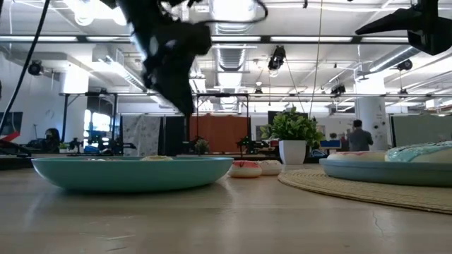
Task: Pick & Place donuts
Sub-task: Put the small white donut on the blue plate
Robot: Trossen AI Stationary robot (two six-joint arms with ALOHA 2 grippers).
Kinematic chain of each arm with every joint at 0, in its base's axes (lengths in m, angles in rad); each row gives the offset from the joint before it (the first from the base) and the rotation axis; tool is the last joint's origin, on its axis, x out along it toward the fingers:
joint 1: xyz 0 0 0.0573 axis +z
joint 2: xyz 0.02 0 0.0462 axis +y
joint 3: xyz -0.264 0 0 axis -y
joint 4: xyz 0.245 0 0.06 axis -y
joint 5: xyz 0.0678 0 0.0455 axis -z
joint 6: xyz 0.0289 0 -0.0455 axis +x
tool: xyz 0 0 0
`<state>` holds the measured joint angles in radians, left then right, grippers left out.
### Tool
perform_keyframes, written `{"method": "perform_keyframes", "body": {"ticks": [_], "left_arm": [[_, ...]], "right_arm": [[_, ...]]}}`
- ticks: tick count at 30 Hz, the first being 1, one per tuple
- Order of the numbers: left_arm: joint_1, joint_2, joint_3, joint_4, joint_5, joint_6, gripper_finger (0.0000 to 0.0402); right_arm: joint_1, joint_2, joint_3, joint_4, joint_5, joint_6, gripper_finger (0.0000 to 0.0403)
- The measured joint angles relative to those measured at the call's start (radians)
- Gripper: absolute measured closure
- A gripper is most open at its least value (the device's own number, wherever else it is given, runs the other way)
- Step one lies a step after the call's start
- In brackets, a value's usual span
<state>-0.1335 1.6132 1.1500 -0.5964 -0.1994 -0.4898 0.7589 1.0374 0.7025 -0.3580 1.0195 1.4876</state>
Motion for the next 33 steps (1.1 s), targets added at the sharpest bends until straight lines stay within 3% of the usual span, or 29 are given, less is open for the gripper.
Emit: {"method": "perform_keyframes", "body": {"ticks": [2, 7, 14, 21, 33], "left_arm": [[0.023, -0.001, 0.021, 0.079, 0.020, 0.026, 0.0285], [0.118, 0.123, 0.073, 0.238, 0.206, 0.070, 0.0284], [0.217, 0.342, 0.247, 0.225, 0.313, 0.079, 0.0284], [0.226, 0.469, 0.411, 0.036, 0.323, 0.179, 0.0284], [0.228, 0.533, 0.418, 0.094, 0.423, 0.193, 0.0302]], "right_arm": [[0.000, 0.000, 0.000, 0.000, 0.000, 0.000, 0.0187], [0.000, 0.000, 0.000, -0.003, 0.000, 0.002, 0.0187], [-0.001, 0.000, 0.000, -0.003, 0.000, 0.020, 0.0187], [0.000, 0.000, 0.000, -0.003, 0.000, 0.024, 0.0187], [0.000, 0.000, 0.000, -0.008, 0.000, 0.020, 0.0187]]}}
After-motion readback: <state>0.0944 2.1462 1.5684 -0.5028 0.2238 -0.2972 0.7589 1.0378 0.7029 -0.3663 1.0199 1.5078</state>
